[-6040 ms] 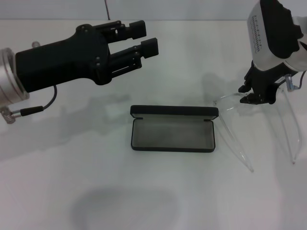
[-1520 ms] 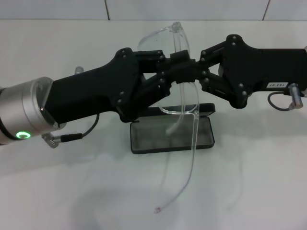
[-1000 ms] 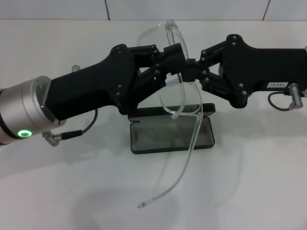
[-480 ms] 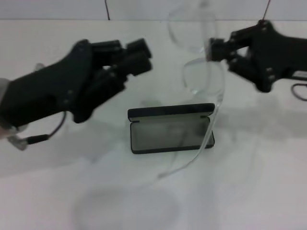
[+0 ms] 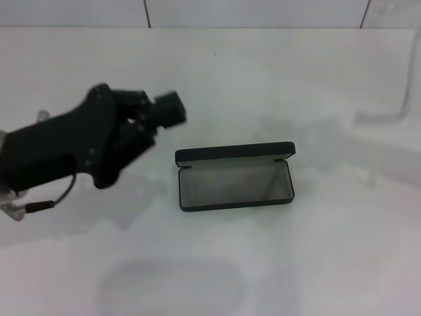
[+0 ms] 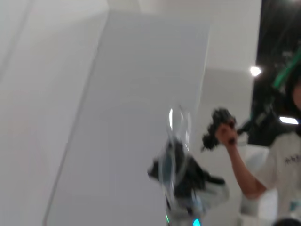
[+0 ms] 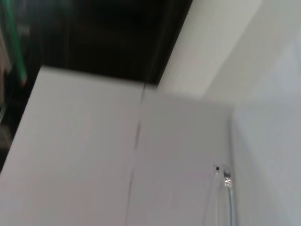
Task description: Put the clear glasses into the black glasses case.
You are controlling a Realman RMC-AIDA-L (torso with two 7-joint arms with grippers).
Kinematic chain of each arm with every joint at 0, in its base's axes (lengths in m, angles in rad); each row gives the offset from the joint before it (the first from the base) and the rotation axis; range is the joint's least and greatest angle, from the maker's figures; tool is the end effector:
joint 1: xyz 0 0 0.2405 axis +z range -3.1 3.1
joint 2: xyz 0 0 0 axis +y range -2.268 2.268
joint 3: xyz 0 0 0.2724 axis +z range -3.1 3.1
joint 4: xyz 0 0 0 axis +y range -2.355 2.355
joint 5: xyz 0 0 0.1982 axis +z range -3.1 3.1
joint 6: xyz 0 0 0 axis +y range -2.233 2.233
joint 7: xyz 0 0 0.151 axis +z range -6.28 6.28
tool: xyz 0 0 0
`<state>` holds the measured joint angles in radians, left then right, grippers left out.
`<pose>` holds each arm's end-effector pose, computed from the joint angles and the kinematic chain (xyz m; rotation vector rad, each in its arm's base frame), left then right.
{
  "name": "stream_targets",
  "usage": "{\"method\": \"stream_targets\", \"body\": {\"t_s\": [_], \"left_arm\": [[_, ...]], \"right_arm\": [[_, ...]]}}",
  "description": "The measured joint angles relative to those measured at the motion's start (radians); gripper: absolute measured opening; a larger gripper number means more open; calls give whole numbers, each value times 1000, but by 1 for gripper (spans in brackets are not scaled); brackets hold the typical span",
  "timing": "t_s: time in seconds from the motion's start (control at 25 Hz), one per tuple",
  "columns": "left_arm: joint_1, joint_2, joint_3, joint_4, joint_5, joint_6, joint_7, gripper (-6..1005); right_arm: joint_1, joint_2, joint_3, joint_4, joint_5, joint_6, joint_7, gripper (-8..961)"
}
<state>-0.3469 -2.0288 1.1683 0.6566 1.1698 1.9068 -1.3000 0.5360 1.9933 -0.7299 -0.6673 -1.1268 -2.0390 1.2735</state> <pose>-0.2124 0.2632 0.0221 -2.6450 -0.3190 -1.5977 0.1809 0.3106 0.1132 -2.2692 -0.1604 1.7519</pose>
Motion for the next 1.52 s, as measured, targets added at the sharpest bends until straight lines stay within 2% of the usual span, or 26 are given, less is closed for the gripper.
{"method": "stream_targets", "body": {"t_s": [0.08, 0.2, 0.28, 0.36, 0.48, 0.6, 0.96, 1.4, 1.52], "left_arm": [[-25, -8, 11, -5, 48, 13, 11, 87], [-60, -37, 43, -1, 91, 60, 42, 70], [-85, -56, 84, -3, 96, 81, 73, 59], [-109, -62, 143, -12, 73, 83, 99, 48], [-146, -65, 242, -37, -11, 79, 141, 42], [-158, -65, 268, -52, -79, 73, 173, 43], [-145, -63, 256, -81, -170, 72, 191, 44], [-146, -60, 242, -130, -232, 71, 189, 44], [-147, -60, 242, -140, -239, 71, 191, 44]], "right_arm": [[2, -6, 1, 36, 59, -1, 0, 46], [13, -8, 1, 75, 92, -1, -4, 47], [22, -3, 0, 88, 95, 5, -12, 47], [34, 4, -6, 99, 90, 20, -26, 47], [53, 8, -32, 131, 82, 44, -47, 47], [71, 9, -80, 170, 69, 66, -84, 47], [96, 20, -251, 189, 59, 174, -159, 46], [115, 19, -395, 188, 49, 275, -181, 47], [121, 19, -407, 183, 23, 286, -184, 47]]}}
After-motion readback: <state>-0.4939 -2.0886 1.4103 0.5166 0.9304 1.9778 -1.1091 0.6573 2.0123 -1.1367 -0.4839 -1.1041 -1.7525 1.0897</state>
